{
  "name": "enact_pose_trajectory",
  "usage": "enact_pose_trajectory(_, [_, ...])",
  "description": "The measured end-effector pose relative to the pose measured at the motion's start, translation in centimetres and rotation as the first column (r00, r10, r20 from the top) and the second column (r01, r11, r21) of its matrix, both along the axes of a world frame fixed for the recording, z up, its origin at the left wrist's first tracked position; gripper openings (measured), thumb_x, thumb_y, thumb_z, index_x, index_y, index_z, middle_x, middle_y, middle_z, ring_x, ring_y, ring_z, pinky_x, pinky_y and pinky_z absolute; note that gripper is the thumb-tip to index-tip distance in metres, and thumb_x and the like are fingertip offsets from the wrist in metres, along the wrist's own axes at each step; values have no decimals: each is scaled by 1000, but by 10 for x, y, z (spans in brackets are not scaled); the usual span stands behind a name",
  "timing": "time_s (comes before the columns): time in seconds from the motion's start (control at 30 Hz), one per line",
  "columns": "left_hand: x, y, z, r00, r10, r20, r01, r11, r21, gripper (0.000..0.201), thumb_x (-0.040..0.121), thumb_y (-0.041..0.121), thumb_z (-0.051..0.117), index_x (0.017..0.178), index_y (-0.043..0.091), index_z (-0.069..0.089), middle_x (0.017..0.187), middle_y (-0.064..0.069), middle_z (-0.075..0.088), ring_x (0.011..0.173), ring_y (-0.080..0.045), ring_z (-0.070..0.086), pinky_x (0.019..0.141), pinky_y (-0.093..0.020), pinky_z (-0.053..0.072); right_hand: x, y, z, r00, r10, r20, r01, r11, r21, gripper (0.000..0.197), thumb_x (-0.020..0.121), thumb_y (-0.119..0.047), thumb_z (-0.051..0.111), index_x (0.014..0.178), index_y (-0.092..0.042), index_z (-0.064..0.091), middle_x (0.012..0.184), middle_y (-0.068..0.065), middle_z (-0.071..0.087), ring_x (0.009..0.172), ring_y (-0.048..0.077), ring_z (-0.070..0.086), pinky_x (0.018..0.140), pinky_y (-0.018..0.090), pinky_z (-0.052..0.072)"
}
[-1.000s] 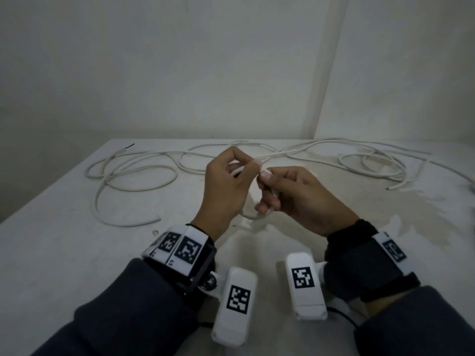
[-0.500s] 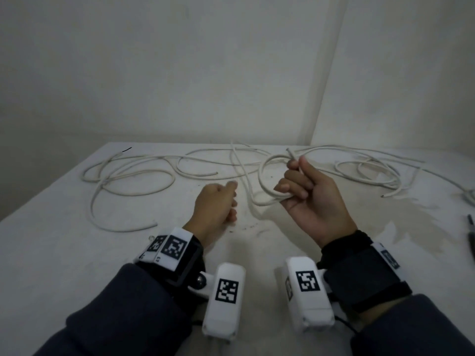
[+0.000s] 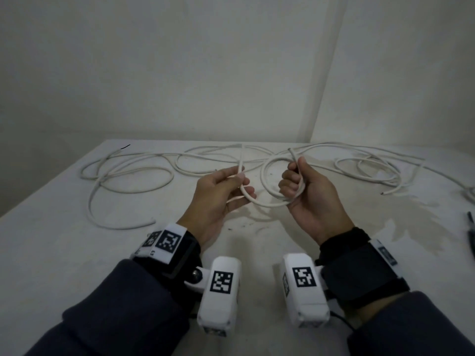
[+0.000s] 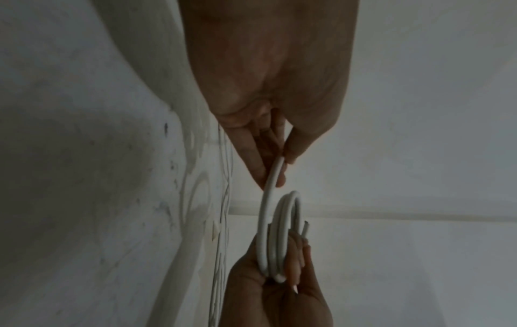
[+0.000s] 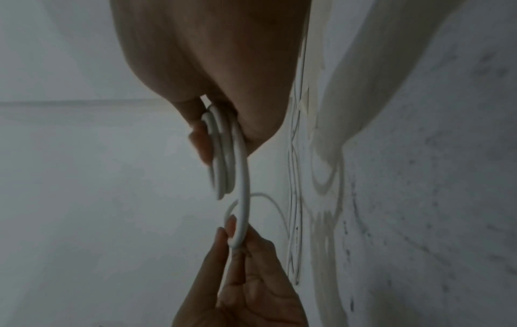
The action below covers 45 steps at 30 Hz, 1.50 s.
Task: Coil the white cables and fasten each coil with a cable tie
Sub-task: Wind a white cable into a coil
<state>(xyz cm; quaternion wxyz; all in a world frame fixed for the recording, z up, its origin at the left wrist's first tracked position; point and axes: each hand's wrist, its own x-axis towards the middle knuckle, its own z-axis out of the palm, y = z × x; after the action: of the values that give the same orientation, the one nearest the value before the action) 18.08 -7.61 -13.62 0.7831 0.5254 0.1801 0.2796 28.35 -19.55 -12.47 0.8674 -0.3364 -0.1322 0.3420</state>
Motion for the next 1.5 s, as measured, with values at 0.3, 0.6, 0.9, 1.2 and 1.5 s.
enact_pose_trajectory(0.3, [-2, -5, 3, 1000, -10, 25, 4, 975, 223, 19, 96, 4, 50, 99, 14, 65, 77, -4, 63, 68, -6, 63, 74, -19, 56, -3, -2, 0, 983, 124, 137, -88, 965, -247, 34, 100, -29, 41, 71, -13, 45, 49, -6, 27, 36, 5, 24, 29, 16, 22])
enact_pose_trajectory(0.6, [1, -7, -3, 1000, 16, -18, -8, 923, 384, 22, 96, 4, 51, 111, 12, 65, 91, -3, 67, 79, -6, 63, 72, -16, 55, -8, 0, -2, 942, 136, 306, -2, 917, -400, 36, 100, -27, 43, 67, -13, 45, 49, -6, 25, 37, 5, 20, 31, 16, 19])
enact_pose_trajectory(0.9, [-1, -7, -1, 988, -110, -109, 143, 916, 374, 29, 99, 7, 45, 120, 16, 63, 77, -5, 71, 62, -11, 65, 69, -19, 56, -10, -1, -1, 966, 172, 195, -69, 893, -445, 34, 100, -27, 43, 71, -11, 44, 47, -6, 27, 35, 3, 23, 29, 14, 19])
enact_pose_trajectory(1.2, [4, -9, -2, 991, -106, -86, 130, 923, 363, 33, 98, 7, 41, 115, 18, 67, 63, 1, 46, 55, -6, 41, 53, -16, 37, -14, 4, -2, 978, 210, 4, -193, 907, -374, 34, 101, -28, 42, 79, -4, 50, 47, -5, 28, 34, 3, 25, 28, 13, 22])
enact_pose_trajectory(1.5, [5, -12, -3, 990, -128, -54, 138, 954, 267, 39, 97, 4, 36, 111, 24, 68, 53, 4, 39, 48, -6, 36, 47, -16, 36, -17, 5, -2, 979, 165, 121, -115, 934, -339, 18, 101, -11, 41, 84, -15, 44, 47, -5, 29, 35, 3, 24, 27, 13, 19])
